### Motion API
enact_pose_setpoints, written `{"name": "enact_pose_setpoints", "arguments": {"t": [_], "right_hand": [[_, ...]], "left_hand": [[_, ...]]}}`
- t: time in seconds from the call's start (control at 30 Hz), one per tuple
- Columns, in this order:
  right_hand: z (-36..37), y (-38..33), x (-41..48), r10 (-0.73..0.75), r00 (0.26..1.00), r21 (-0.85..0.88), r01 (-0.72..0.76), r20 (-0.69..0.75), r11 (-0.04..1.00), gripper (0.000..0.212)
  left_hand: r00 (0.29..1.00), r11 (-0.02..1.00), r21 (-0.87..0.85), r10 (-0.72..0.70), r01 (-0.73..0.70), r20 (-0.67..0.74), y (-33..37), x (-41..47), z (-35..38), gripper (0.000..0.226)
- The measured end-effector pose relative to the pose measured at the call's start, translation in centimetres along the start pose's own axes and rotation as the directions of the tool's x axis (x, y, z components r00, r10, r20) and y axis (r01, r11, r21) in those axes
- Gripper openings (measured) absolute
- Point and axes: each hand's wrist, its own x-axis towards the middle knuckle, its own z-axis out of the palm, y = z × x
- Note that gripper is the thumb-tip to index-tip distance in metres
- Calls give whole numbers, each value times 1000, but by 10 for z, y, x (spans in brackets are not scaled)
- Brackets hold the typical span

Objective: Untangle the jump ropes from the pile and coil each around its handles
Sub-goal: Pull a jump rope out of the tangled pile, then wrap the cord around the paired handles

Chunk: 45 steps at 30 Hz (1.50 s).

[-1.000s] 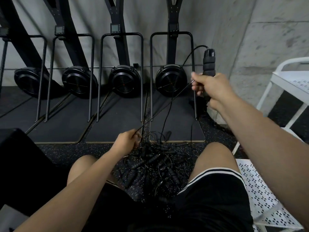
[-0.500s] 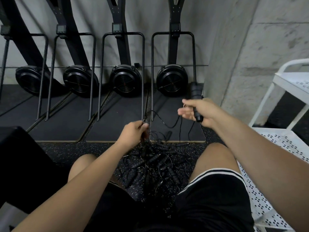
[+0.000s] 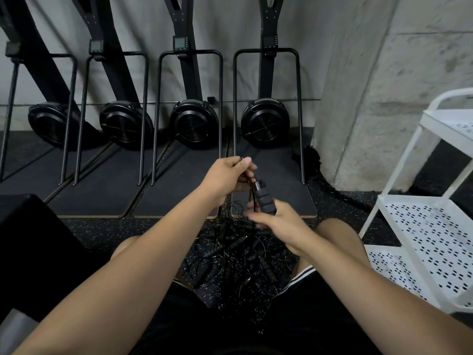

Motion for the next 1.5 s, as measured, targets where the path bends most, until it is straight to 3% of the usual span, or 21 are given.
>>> {"name": "enact_pose_setpoints", "arguments": {"t": [0.13,0.33,0.4,0.5,0.57,0.67,0.8,1.03,1.23,1.37,1.5], "right_hand": [[6,6,-4,-51,996,-34,49,-70,998,8],[-1,-21,1,-132,987,-76,125,-96,989,15],[-5,-36,6,-139,984,1,140,-108,990,17],[-12,-61,12,-149,981,92,161,-121,983,20],[-14,-76,15,-150,981,148,167,-121,975,25],[-17,-99,17,-160,982,207,178,-101,962,31],[-22,-131,18,-191,979,270,203,-71,941,36],[-40,-182,30,-228,964,419,265,-138,868,19],[-50,-191,40,-202,964,479,262,-175,838,13],[-50,-179,48,-176,967,451,243,-186,859,13],[-49,-146,55,-74,982,323,127,-172,938,19]], "left_hand": [[999,999,-26,19,-20,-42,8,6,-2,30],[988,997,79,29,-17,-152,-5,4,-22,51],[995,998,59,-23,29,-92,-18,-4,-23,54],[992,993,29,-115,114,47,-48,-20,-17,39],[980,984,101,-159,147,123,-73,-31,-15,37],[955,964,247,-165,103,247,-110,-44,-12,37],[938,946,314,-179,82,297,-138,-46,-1,34],[942,882,457,-242,114,233,-175,-58,-4,15],[957,833,543,-235,109,168,-177,-73,-8,25],[956,826,549,-251,130,152,-169,-74,-13,30],[962,876,466,-220,122,160,-149,-71,-11,31]]}}
